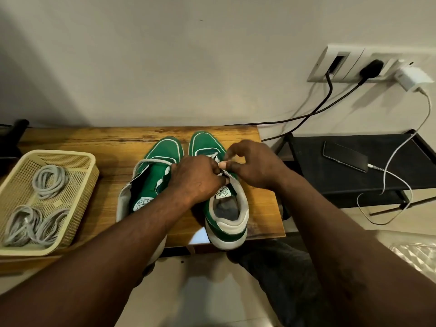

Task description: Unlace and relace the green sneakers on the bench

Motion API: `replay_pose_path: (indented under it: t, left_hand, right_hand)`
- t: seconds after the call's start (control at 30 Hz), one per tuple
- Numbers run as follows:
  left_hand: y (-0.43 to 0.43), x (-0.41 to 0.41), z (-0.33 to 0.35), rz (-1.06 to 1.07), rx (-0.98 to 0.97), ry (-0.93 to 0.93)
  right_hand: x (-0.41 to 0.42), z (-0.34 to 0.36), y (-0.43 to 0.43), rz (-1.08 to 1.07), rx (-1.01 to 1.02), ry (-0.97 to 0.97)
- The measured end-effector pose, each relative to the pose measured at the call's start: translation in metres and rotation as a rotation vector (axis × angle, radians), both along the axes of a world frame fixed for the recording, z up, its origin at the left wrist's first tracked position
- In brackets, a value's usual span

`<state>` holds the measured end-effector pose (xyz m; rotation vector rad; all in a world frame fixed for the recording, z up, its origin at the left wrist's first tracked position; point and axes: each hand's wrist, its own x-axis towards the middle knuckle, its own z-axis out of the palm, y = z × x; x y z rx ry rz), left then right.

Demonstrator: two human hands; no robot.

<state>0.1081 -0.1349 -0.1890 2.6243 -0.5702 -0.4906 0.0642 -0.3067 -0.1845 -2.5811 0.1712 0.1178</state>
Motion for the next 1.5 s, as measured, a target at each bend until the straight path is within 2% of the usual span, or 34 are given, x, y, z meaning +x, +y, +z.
replay_pose_path:
  t: [0.13, 0.2, 0.27, 0.33, 0.37, 0.4, 0.43, 0.47, 0.53, 0.57, 0.6, 0.67, 0.73, 0.8, 0.87, 0.9, 0.97, 1.1, 1.17, 1.2, 1.23, 1.3, 1.37, 1.43, 1.5]
  left_hand:
    - [0.0, 0.0, 0.0, 0.008, -0.011, -0.007]
    - [0.001, -0.001, 0.001, 0.015, -0.012, -0.017]
    - [0.002, -0.002, 0.0, 0.015, -0.021, -0.014]
    - [0.004, -0.002, -0.001, 0.008, -0.029, -0.018]
    - [0.005, -0.002, 0.0, 0.005, -0.021, -0.02]
    - [0.005, -0.003, 0.0, 0.0, -0.006, -0.025]
    - [0.005, -0.004, 0.001, -0.005, 0.015, -0.028]
    - [0.003, -0.004, 0.002, -0.015, 0.033, -0.036]
    - [0.003, -0.004, 0.001, -0.014, 0.044, -0.032]
    - [0.003, -0.003, 0.002, -0.008, 0.044, -0.023]
    - [0.003, -0.002, 0.001, -0.005, 0.042, -0.016]
    - [0.001, -0.002, 0.002, -0.012, 0.049, -0.012]
    - [0.001, -0.003, 0.004, -0.022, 0.053, -0.019]
    - [0.001, -0.002, 0.003, -0.029, 0.063, -0.016]
    - [0.001, -0.001, 0.002, -0.029, 0.062, -0.011]
    - [0.001, 0.0, 0.001, -0.025, 0.056, -0.011]
    - [0.001, -0.001, 0.001, -0.019, 0.06, 0.006]
    - [0.002, 0.0, 0.001, -0.002, -0.011, 0.025]
    - [0.002, 0.002, 0.002, 0.008, -0.083, 0.064]
    - [0.001, 0.002, 0.002, 0.007, -0.096, 0.075]
    - [0.001, 0.001, 0.002, 0.006, -0.094, 0.071]
    - [0.001, 0.0, 0.0, 0.002, -0.092, 0.043]
    - [0.003, 0.001, -0.001, -0.005, -0.102, 0.052]
    - [0.004, 0.003, 0.003, -0.02, -0.104, 0.09]
    - [0.007, 0.006, 0.012, 0.001, -0.112, 0.132]
  right_hand:
    - [-0.001, -0.004, -0.001, 0.024, -0.013, 0.011]
    - [-0.001, -0.001, 0.004, 0.0, 0.074, -0.025]
    - [-0.001, 0.014, 0.008, -0.165, 0.448, -0.134]
    - [0.004, 0.033, -0.004, -0.41, 0.842, -0.365]
    - [0.004, 0.042, -0.014, -0.543, 0.928, -0.442]
    - [0.003, 0.046, -0.025, -0.647, 0.906, -0.478]
    - [0.001, 0.042, -0.037, -0.701, 0.774, -0.449]
    - [-0.002, 0.033, -0.048, -0.697, 0.557, -0.327]
    - [-0.012, 0.006, -0.053, -0.595, 0.09, 0.09]
    - [-0.014, -0.002, -0.049, -0.535, -0.043, 0.2]
    - [-0.013, -0.006, -0.043, -0.479, -0.068, 0.187]
    - [-0.008, 0.003, -0.025, -0.327, 0.047, 0.005]
    - [-0.002, 0.014, -0.006, -0.113, 0.128, -0.043]
    - [0.0, 0.018, 0.008, 0.019, 0.04, 0.107]
    - [-0.001, 0.015, 0.011, 0.064, -0.099, 0.249]
    - [-0.002, 0.014, 0.009, 0.072, -0.102, 0.274]
    - [-0.006, 0.019, 0.006, 0.074, 0.045, 0.229]
    - [-0.005, 0.033, -0.01, -0.143, 0.623, -0.147]
    - [-0.007, 0.034, -0.015, -0.219, 0.711, -0.227]
    - [-0.007, 0.03, -0.017, -0.25, 0.668, -0.209]
    - [-0.008, 0.026, -0.022, -0.265, 0.541, -0.149]
    - [-0.007, 0.021, -0.032, -0.255, 0.186, 0.059]
    - [-0.007, 0.017, -0.041, -0.253, -0.054, 0.195]
    - [-0.01, 0.017, -0.038, -0.26, -0.109, 0.204]
    - [-0.01, 0.019, -0.027, -0.208, -0.006, 0.15]
